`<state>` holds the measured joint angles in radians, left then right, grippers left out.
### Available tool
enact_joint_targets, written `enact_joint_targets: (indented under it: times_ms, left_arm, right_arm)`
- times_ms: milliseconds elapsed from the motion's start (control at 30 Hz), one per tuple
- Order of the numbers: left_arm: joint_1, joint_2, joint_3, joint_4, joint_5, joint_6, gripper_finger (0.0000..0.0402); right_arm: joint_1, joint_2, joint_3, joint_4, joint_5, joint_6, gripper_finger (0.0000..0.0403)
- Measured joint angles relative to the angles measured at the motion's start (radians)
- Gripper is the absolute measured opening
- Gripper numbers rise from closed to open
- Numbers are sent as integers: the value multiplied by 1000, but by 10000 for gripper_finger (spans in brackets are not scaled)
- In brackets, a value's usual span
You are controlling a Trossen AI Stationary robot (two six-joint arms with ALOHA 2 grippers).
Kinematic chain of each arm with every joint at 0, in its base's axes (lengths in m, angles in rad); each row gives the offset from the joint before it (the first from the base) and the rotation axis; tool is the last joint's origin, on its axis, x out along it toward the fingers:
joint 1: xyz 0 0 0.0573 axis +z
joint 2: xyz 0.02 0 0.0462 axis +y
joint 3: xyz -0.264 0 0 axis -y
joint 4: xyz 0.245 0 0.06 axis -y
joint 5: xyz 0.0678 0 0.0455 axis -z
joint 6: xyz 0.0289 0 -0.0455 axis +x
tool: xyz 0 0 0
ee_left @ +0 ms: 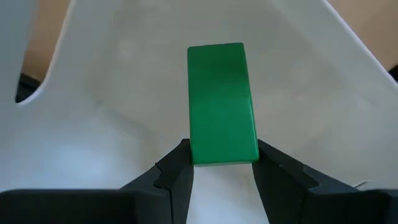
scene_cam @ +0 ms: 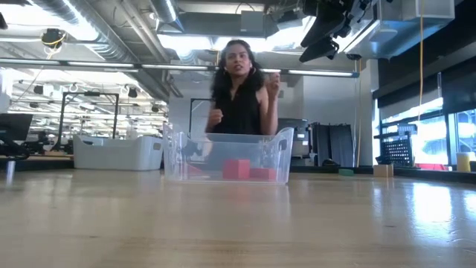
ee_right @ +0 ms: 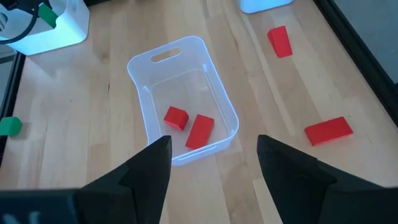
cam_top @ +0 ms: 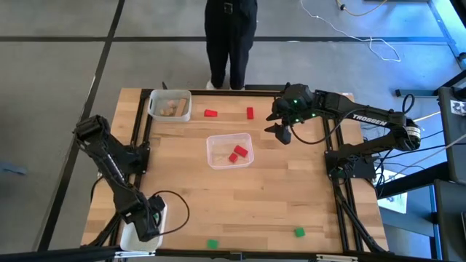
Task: Sort & place blocks by color
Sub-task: Put the middle left green block into the white bin
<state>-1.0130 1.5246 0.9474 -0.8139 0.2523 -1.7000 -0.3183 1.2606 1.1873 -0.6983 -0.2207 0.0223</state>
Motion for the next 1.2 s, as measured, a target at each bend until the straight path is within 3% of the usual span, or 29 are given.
enact_joint_targets:
  times_ms: [500, 767, 1200]
  left_arm:
    - [0, 0, 0, 38, 0, 4, 129]
    - [0, 0, 0, 40, 0, -24, 155]
    - [0, 0, 0, 52, 0, -36, 155]
  right_arm:
    - [0, 0, 0, -1, 0, 6, 237]
    - [0, 0, 0, -1, 0, 25, 237]
    - [0, 0, 0, -2, 5, 57, 237]
